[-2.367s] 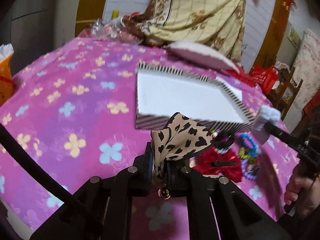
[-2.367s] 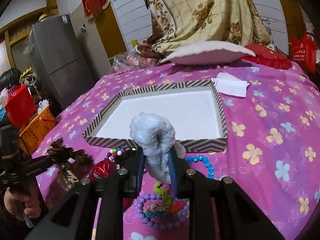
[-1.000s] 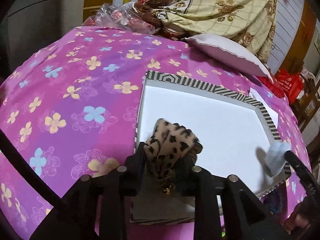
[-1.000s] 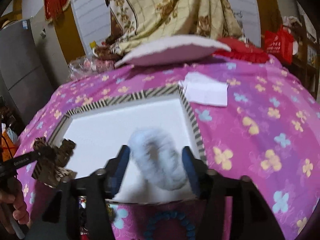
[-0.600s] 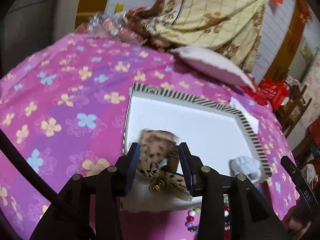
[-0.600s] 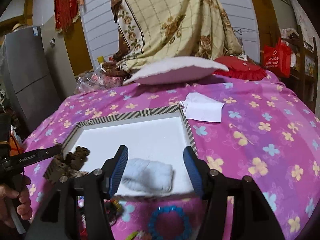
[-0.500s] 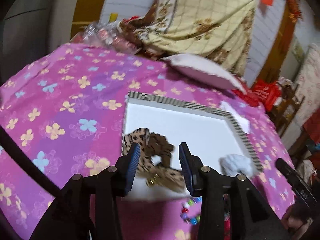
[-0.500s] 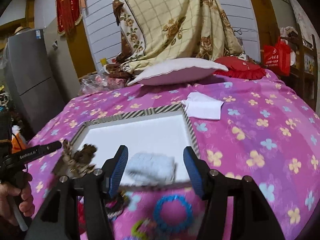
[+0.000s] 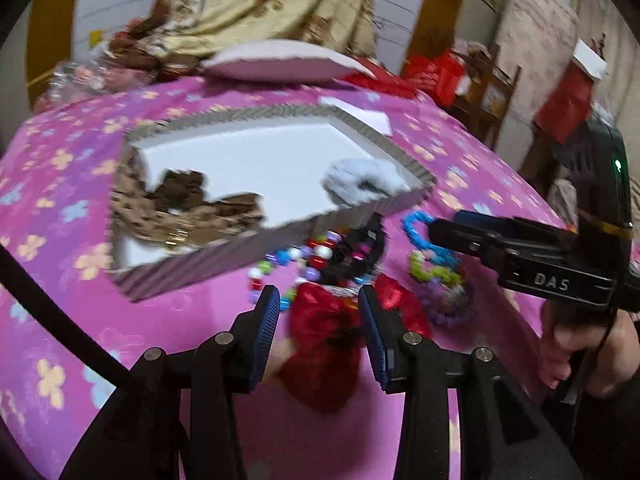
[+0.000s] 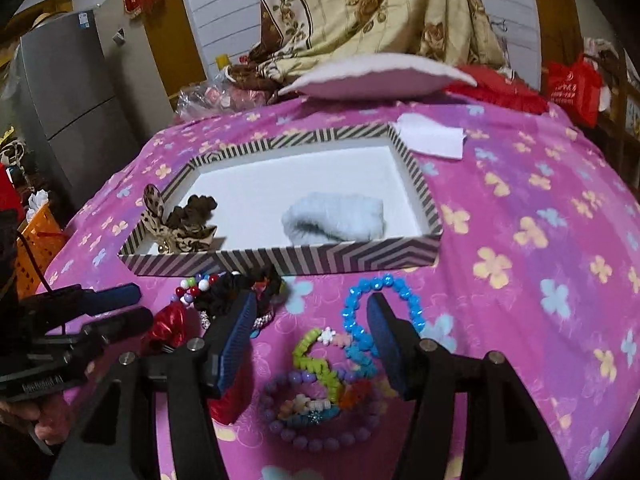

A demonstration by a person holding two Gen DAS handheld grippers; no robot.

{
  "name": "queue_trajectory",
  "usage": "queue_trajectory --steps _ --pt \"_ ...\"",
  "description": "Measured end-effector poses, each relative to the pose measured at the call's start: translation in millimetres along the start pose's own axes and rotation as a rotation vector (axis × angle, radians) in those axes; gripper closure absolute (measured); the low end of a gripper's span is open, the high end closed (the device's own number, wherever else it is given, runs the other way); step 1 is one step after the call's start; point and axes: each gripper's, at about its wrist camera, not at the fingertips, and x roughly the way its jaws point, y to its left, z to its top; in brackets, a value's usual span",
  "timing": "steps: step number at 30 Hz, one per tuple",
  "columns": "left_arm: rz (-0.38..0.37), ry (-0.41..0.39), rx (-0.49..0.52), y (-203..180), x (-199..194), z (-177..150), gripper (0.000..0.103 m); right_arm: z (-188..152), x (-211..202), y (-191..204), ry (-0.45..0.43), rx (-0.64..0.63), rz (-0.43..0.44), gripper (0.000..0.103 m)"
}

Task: Organize jewelry
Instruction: 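Grasp the red satin bow with the left tool while the right tool grasps the black scrunchie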

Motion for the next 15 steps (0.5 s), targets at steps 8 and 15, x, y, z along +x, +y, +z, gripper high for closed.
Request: queue_trajectory --steps 8,15 --pt "-0.011 0.074 0.166 -28 21 -6 0.075 0 8 -5 0.033 0.03 -0.016 0.042" --pt "-0.026 0.143 0.243 -36 25 -18 0.08 1 6 -3 0.023 0.022 -0.008 0.042"
